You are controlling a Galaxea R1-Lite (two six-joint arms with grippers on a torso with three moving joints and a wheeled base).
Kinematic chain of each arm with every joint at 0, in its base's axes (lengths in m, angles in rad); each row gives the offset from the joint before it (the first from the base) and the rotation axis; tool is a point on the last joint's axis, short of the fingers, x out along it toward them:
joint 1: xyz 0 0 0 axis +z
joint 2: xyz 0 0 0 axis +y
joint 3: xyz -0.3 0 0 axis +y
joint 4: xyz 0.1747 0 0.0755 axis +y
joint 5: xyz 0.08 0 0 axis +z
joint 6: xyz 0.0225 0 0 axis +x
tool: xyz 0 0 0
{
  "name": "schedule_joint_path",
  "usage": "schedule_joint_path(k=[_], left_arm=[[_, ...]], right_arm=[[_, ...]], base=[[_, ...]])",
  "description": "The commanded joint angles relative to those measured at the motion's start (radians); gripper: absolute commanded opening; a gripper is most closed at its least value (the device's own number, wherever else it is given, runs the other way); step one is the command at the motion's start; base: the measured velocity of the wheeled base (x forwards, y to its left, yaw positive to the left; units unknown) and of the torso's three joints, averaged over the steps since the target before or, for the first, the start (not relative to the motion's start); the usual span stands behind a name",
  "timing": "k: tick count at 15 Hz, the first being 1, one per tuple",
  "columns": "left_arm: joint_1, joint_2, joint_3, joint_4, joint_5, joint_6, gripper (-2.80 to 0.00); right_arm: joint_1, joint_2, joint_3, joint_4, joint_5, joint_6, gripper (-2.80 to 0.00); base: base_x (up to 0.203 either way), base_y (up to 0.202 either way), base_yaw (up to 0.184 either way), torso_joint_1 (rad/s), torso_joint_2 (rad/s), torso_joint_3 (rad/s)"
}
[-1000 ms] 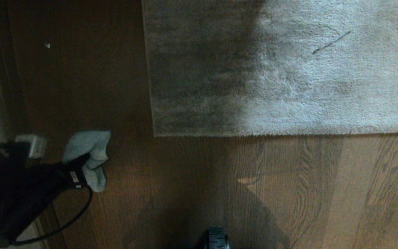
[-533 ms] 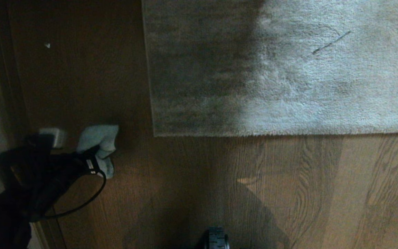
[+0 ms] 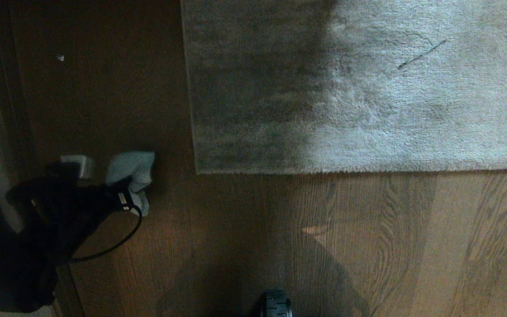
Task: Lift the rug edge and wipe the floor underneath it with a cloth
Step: Put down the rag
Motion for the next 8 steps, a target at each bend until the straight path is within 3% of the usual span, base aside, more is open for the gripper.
schedule_joint_path(k=[1, 5, 6, 8], left_arm=[[0.024, 0.036, -0.055, -0.049, 0.003, 0.024, -2.8], [0.045, 0.047, -0.089, -0.049, 0.003, 0.037, -2.8], [0.049, 0.049, -0.089, -0.049, 0.003, 0.039, 0.0], [0.052, 0.05, -0.089, -0.049, 0.003, 0.039, 0.0]], right_arm=[[0.0, 0.001, 0.0, 0.0, 0.0, 0.0, -2.8], [0.0, 0.001, 0.0, 0.0, 0.0, 0.0, -2.8], [0.0, 0.001, 0.0, -0.001, 0.0, 0.0, -2.8], [0.0, 0.001, 0.0, 0.0, 0.0, 0.0, -2.8]], base=[[0.0, 0.0, 0.0, 0.0, 0.0, 0.0], [0.0, 0.0, 0.0, 0.0, 0.0, 0.0], [0.0, 0.0, 0.0, 0.0, 0.0, 0.0], [0.0, 0.0, 0.0, 0.0, 0.0, 0.0]])
